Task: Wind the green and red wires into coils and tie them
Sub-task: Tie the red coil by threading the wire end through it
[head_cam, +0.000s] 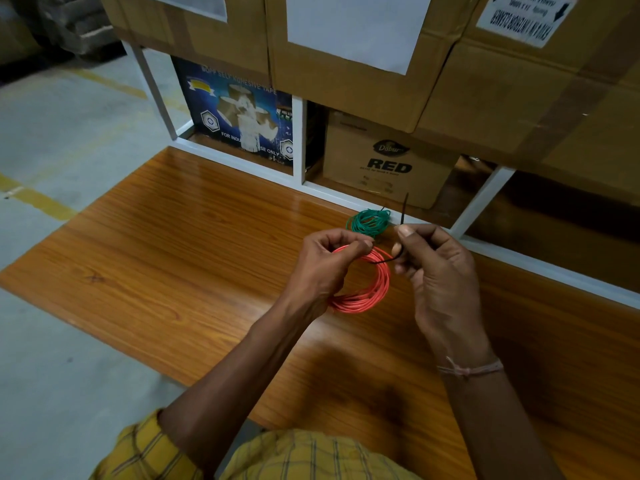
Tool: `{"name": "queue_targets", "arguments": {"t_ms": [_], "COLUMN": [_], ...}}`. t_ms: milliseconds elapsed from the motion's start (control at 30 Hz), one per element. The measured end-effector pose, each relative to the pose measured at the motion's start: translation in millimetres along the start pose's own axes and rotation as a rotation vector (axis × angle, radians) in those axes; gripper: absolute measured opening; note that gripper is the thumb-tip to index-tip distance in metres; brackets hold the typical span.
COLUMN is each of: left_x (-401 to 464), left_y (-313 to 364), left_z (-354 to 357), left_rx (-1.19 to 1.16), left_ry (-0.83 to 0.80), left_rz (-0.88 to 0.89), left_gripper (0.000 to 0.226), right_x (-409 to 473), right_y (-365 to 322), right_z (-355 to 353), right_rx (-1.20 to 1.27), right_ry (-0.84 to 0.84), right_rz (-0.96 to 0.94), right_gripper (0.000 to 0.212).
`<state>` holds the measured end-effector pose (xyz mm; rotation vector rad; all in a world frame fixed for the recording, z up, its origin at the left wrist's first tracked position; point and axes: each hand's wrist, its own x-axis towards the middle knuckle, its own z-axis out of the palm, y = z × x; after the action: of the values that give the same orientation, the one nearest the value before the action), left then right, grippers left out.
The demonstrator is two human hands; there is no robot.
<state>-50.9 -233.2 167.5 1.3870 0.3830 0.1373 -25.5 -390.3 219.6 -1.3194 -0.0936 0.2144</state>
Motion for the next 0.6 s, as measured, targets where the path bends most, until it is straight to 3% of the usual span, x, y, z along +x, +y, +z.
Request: {"name": "queue_targets", "arguments": {"t_ms": [167,433,600], "left_x": [-0.9,-4.2,-5.9], "left_y": [4.5,11.5,14.5], "left_z": [0.5,-3.8,-5.7], "left_rx": [-0.022,-0.178,-0.247], "left_ry": [-0.026,-0.078,-0.122], "left_rz": [-0.024,-0.011,0.011], "left_gripper": [0.020,0.026,0.025], "right_x": [-3.6,-10.8,-15.4], "right_y": [-7.1,-11.9,-17.7], "right_z": [2.3,3.3,8.0], "right_rx": [-0.033,-0.230,-0.211], "right_ry": [-0.016,-0.016,-0.023], "right_rz": [-0.067,0.062,0.083], "right_gripper": [0.005,0.016,0.015]}}
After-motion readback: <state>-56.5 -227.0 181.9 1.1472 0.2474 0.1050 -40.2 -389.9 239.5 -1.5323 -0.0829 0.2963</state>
